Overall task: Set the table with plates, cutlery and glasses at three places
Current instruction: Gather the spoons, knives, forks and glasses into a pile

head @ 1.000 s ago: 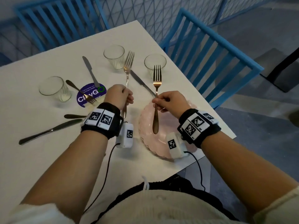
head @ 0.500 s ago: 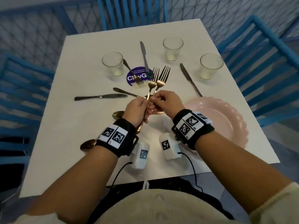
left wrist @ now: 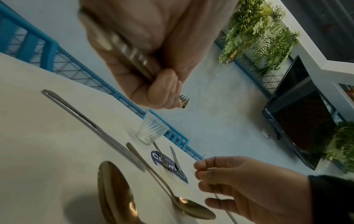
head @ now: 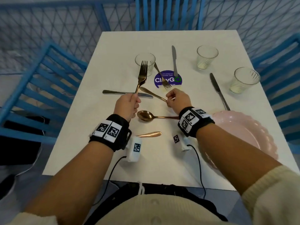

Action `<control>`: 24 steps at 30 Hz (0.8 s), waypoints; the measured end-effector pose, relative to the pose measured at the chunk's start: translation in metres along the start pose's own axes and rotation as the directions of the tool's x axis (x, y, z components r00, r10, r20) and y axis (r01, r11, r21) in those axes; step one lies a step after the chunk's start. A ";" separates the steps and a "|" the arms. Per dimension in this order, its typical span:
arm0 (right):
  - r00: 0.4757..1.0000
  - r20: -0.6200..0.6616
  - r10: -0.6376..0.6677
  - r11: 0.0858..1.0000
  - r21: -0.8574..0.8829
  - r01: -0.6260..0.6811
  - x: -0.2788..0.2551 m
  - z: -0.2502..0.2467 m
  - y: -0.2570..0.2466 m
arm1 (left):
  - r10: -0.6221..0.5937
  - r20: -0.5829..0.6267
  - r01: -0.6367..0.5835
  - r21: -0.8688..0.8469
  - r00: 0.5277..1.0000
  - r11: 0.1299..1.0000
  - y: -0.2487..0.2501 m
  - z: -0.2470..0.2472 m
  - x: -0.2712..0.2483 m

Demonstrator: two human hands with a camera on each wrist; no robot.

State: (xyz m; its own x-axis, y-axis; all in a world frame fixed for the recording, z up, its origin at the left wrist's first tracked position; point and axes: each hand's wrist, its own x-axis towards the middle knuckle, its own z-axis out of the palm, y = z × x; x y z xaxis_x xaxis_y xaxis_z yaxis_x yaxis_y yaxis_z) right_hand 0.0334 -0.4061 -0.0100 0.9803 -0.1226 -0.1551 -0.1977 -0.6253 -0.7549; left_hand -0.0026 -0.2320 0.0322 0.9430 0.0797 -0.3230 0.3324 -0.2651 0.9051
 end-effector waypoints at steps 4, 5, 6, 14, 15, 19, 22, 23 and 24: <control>0.996 0.008 -0.083 0.970 -0.226 0.083 0.042 0.006 -0.017 | 0.019 0.010 -0.019 0.001 1.000 1.000 0.006 -0.009 0.012; 0.995 0.019 -0.103 0.953 -0.284 0.104 0.053 0.008 -0.023 | 0.024 0.020 -0.024 0.006 1.000 1.000 0.008 -0.011 0.016; 0.992 0.042 -0.116 0.935 -0.331 0.123 0.065 0.010 -0.028 | 0.031 0.028 -0.032 0.014 0.999 0.999 0.010 -0.013 0.021; 0.990 0.136 0.025 0.779 -0.623 0.066 0.144 0.028 -0.051 | 0.046 0.046 -0.050 0.076 0.998 0.996 0.019 -0.036 0.076; 0.988 0.140 0.059 0.767 -0.641 0.045 0.150 0.031 -0.052 | 0.051 0.049 -0.055 0.082 0.997 0.995 0.019 -0.038 0.082; 0.976 0.153 0.153 0.707 -0.707 0.001 0.171 0.045 -0.046 | 0.060 0.085 -0.071 0.136 0.995 0.988 0.015 -0.044 0.103; 0.962 0.133 0.237 0.684 -0.726 -0.069 0.180 0.044 -0.049 | 0.084 0.106 -0.104 0.201 0.991 0.974 0.010 -0.045 0.112; 0.951 0.141 0.276 0.672 -0.736 -0.086 0.182 0.042 -0.052 | 0.097 0.113 -0.121 0.220 0.989 0.968 0.010 -0.045 0.115; 0.944 0.151 0.294 0.665 -0.742 -0.088 0.185 0.040 -0.052 | 0.110 0.121 -0.136 0.236 0.987 0.962 0.010 -0.044 0.117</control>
State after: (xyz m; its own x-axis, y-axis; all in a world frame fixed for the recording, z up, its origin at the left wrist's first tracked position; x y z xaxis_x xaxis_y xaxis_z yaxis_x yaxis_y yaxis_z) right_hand 0.2251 -0.3652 -0.0255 0.8663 -0.1831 -0.4648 -0.2145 -0.9766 -0.0152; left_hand 0.1119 -0.1832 0.0152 0.9652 -0.0666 -0.2529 0.1886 -0.4928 0.8495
